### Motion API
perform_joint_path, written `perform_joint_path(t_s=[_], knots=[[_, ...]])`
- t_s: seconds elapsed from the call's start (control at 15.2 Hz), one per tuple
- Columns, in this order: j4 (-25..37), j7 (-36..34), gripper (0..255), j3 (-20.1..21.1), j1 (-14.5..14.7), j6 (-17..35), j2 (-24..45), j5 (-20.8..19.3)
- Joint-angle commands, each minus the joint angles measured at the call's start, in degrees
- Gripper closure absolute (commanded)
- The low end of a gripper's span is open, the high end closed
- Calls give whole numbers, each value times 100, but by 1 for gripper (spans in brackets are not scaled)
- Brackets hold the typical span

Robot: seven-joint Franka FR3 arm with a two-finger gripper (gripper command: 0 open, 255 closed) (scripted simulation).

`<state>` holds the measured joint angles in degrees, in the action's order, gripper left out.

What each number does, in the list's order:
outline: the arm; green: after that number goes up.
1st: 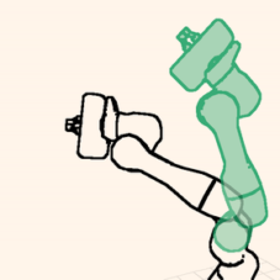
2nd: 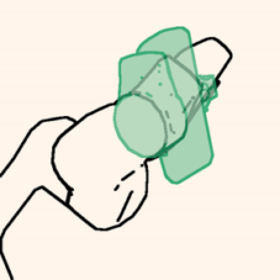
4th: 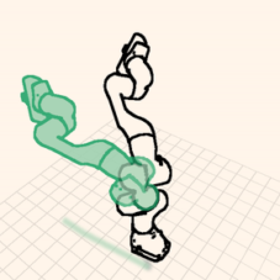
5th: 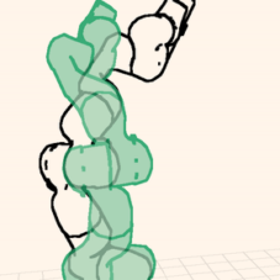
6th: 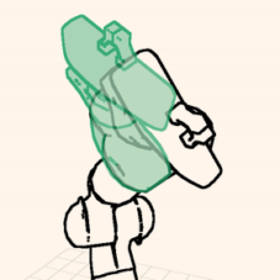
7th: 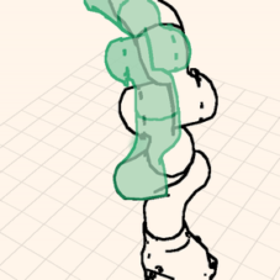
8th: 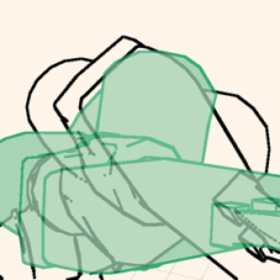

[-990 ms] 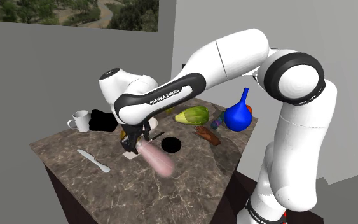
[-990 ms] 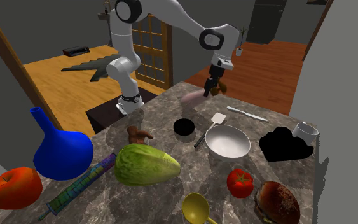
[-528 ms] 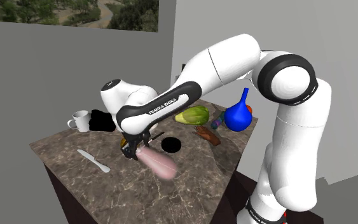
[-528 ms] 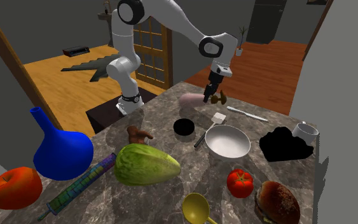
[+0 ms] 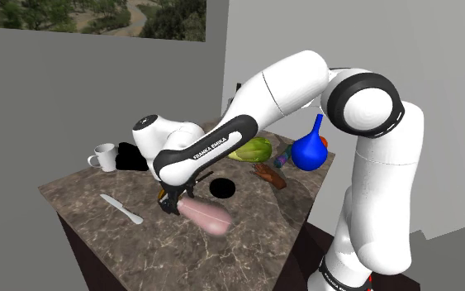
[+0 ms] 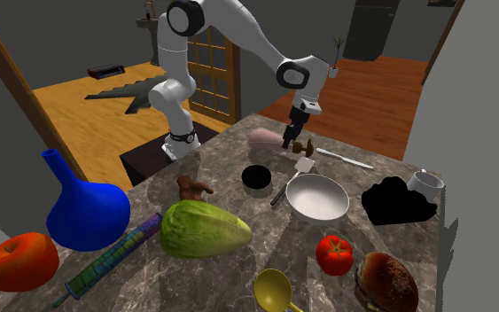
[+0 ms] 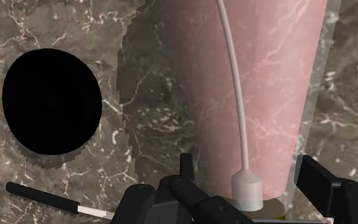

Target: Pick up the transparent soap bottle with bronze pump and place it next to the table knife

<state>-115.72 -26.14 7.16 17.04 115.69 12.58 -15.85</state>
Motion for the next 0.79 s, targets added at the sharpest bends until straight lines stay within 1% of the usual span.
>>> perform_joint_path(t_s=[0.0,0.2,0.26,0.59,0.73], knots=[[0,0,255,-1,-1,5,6,-1],[0,0,255,-1,-1,5,6,-1],[0,1,0,-1,-1,6,6,-1],[0,1,0,-1,-1,6,6,-1],[260,41,0,38,37,-357,-94,66]])
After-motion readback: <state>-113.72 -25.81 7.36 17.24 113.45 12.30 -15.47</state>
